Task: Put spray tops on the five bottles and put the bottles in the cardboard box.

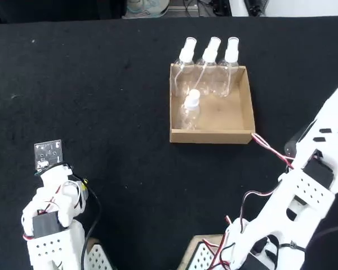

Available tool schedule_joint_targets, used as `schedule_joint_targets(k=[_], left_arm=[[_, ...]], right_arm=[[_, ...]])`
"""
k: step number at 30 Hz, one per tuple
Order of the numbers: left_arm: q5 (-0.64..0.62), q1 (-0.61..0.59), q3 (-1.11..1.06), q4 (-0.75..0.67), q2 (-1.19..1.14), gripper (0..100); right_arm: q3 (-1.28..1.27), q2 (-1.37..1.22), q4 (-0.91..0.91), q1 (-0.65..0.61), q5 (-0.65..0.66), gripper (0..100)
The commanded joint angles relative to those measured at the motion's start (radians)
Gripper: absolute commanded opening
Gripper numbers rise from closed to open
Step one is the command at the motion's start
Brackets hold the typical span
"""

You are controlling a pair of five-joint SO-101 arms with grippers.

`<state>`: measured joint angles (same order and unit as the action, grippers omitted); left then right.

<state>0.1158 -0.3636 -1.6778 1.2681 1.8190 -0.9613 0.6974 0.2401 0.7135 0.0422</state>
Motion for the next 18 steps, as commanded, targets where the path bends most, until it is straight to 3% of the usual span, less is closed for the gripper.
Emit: schedule_joint_targets(k=[1, 11, 18], left_arm=[[0.005, -0.004, -0.021, 0.005, 0.006, 19], [0.005, -0.008, -0.021, 0.005, 0.006, 19], [0.005, -0.008, -0.021, 0.005, 0.006, 19]], right_arm=[[-0.004, 0.038, 0.034, -0.006, 0.006, 1.5], [-0.045, 0.039, 0.048, -0.006, 0.006, 1.5], [-0.174, 0.038, 0.270, -0.011, 0.044, 1.5]])
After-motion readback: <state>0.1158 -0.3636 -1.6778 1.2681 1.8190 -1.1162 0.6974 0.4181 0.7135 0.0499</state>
